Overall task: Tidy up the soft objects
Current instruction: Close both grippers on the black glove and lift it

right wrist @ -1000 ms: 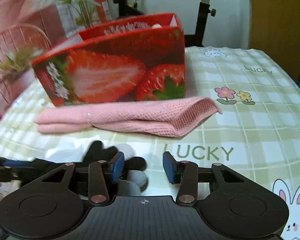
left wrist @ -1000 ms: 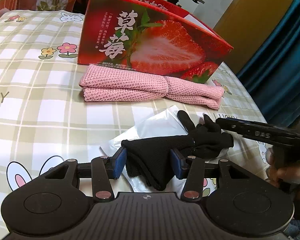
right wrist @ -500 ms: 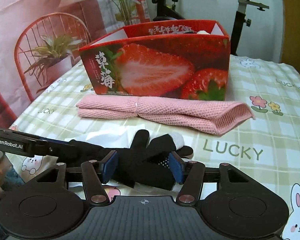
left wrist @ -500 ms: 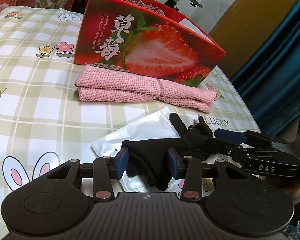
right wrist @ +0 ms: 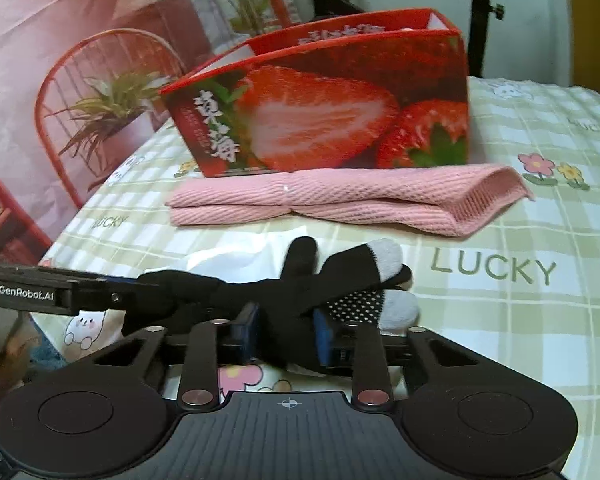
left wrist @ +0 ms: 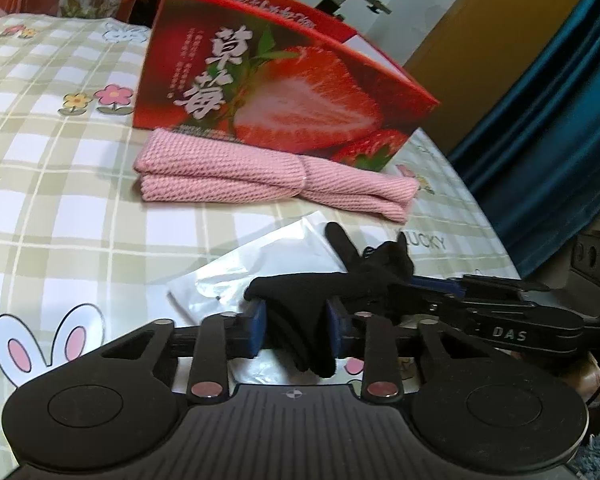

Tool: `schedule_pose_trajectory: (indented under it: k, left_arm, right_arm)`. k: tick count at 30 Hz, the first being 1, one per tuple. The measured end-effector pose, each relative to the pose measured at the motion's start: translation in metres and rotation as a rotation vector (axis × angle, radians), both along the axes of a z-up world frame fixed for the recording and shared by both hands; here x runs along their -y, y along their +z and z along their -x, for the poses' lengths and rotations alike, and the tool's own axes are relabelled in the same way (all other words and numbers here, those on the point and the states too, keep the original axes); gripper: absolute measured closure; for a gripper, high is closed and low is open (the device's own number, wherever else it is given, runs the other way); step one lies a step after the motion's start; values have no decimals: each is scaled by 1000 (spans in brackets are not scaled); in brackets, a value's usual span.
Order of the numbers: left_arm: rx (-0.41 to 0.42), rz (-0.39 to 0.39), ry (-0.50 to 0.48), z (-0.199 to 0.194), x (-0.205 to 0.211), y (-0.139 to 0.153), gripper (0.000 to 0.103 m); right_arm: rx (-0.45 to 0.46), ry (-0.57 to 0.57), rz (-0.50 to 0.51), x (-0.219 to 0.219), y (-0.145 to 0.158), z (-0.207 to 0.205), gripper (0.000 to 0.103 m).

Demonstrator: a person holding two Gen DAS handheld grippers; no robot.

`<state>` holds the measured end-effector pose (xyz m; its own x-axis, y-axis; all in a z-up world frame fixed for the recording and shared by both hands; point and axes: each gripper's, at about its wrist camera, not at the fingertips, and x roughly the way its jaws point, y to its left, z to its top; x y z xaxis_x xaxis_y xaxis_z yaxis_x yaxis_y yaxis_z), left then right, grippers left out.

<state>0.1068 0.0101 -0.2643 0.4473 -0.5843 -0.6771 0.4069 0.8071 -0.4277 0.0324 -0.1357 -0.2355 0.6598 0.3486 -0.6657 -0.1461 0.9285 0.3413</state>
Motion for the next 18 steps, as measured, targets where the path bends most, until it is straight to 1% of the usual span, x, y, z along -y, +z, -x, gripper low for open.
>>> schedule_pose_trajectory:
  k: [1, 3, 6, 8, 11, 16, 18]
  left_arm:
    - [5, -1, -6, 1, 1, 1, 77]
    - [9, -1, -10, 1, 2, 2, 78]
    - [12, 4, -9, 2, 2, 2, 79]
    - [18, 6, -10, 3, 1, 3, 82]
    - [33, 10, -4, 4, -2, 6, 83]
    - [51, 44, 19, 4, -8, 12, 83]
    - [59, 48, 21, 5, -8, 14, 83]
  right_arm:
    - [1, 2, 1, -1, 1, 0, 81]
    - [0, 5, -15, 0, 1, 0, 86]
    - [6, 6, -18, -2, 2, 1, 90]
    - [22, 7, -10, -3, 4, 2, 91]
    - [56, 7, -8, -4, 11, 4, 92]
    - [145, 6, -18, -3, 28, 7, 92]
    - [162, 7, -11, -4, 32, 7, 92]
